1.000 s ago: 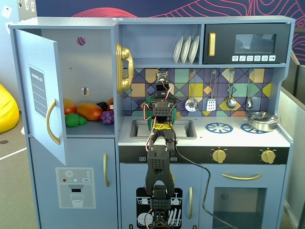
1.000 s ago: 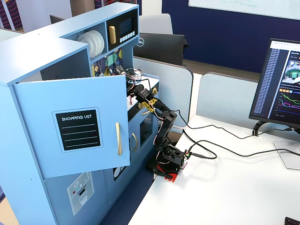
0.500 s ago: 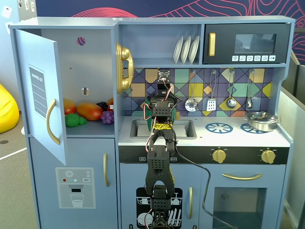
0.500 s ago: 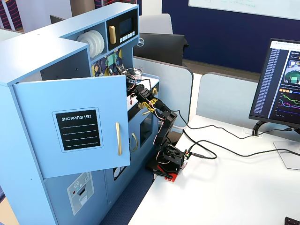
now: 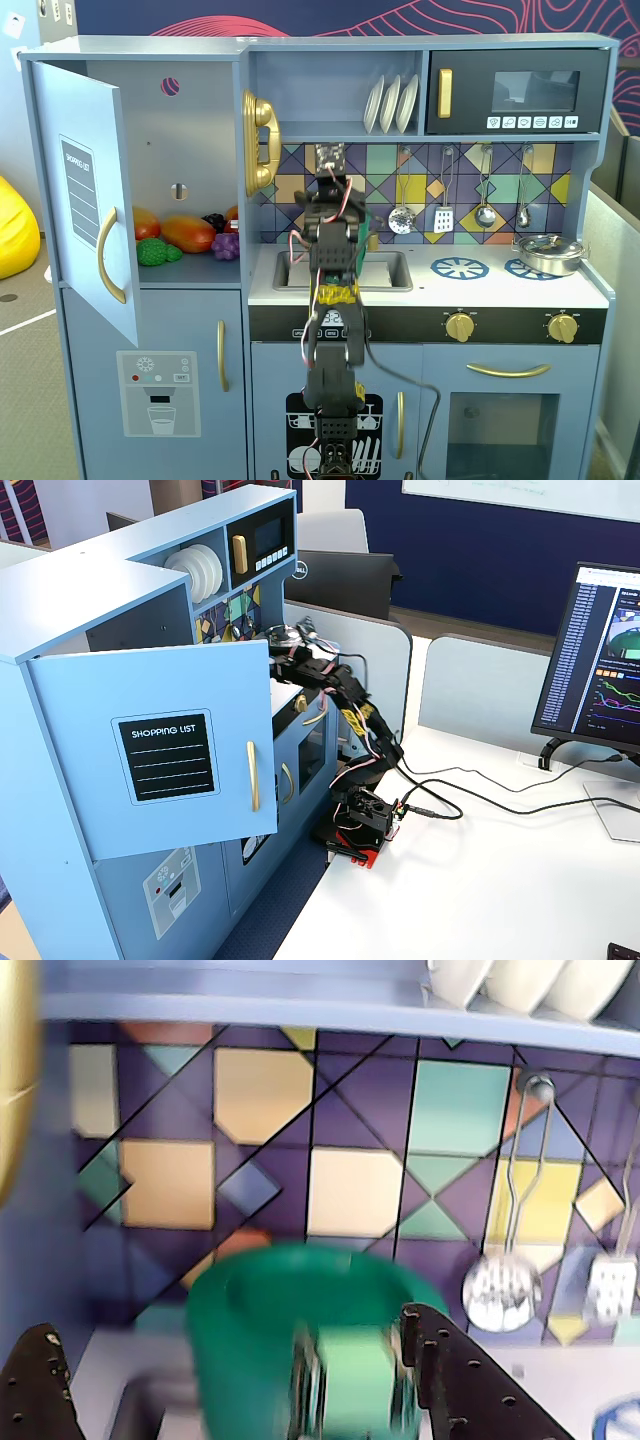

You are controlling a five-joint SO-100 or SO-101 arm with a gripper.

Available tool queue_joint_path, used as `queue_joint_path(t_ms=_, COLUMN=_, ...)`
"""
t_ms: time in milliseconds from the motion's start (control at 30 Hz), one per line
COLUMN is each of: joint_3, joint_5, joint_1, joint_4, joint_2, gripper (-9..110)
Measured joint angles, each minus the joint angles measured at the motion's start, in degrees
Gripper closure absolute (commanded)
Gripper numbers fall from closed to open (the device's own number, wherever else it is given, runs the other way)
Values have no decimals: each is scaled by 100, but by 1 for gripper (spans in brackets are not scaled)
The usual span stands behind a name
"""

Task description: Pick up the lid from the counter and put it on the green recipient

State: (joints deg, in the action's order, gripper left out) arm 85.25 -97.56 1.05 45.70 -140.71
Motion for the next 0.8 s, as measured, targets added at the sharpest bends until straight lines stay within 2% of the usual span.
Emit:
queue_joint_path(t_ms=100, joint_3=650, joint_5=44, joint_1=220, joint_4=545, joint_2=-914, gripper=69)
queue_joint_path(t_ms=333, joint_3=2716, joint_5=18, joint_1=510, joint_4=2021, joint_2=-2373, gripper=91)
queue_joint_path(t_ms=467, joint_3=4131, joint_5=9, joint_1=580, joint_4=2443, joint_2=-2830, gripper=100)
queue_joint_path(t_ms=800, joint_3=7102, joint_5=132, joint_1=571, joint_4=2180, joint_2=-3094, gripper=101)
